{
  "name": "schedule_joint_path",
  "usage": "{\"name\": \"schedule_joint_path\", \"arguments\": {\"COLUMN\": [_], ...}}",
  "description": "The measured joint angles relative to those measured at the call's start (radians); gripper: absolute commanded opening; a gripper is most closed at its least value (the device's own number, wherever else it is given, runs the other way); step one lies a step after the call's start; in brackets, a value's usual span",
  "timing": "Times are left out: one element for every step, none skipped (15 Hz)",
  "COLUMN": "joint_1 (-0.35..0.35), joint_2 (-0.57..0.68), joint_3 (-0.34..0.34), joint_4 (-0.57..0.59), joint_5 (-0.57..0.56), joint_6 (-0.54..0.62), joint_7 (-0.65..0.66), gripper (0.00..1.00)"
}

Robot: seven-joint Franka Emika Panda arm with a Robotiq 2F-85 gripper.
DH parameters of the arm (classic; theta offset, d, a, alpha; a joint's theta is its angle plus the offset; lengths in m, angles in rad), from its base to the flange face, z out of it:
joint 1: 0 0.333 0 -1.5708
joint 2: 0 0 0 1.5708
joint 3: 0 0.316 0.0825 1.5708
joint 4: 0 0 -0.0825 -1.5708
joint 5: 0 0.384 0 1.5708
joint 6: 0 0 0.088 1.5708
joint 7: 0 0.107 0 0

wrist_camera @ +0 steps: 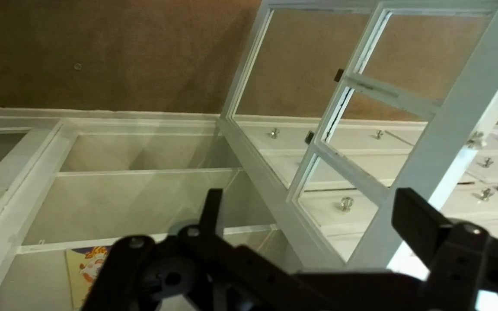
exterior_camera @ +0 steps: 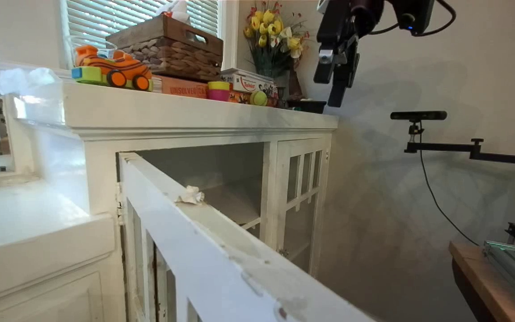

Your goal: Place the stacked bowls in the cabinet then unstack them.

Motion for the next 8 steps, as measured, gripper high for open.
{"name": "schedule_joint_path", "arguments": {"joint_1": [-0.026, -0.053, -0.077, -0.099, -0.115, -0.129, -0.140, -0.151], "joint_2": [0.009, 0.022, 0.041, 0.065, 0.090, 0.116, 0.141, 0.163], "joint_3": [0.000, 0.000, 0.000, 0.000, 0.000, 0.001, 0.005, 0.011], "joint_4": [0.001, 0.003, 0.006, 0.012, 0.020, 0.032, 0.044, 0.057], "joint_5": [-0.020, -0.043, -0.062, -0.080, -0.101, -0.125, -0.154, -0.182], "joint_6": [0.044, 0.098, 0.161, 0.230, 0.295, 0.353, 0.405, 0.448], "joint_7": [0.014, 0.028, 0.037, 0.041, 0.049, 0.061, 0.076, 0.096], "gripper": [1.00, 1.00, 1.00, 1.00, 1.00, 1.00, 1.00, 1.00]}}
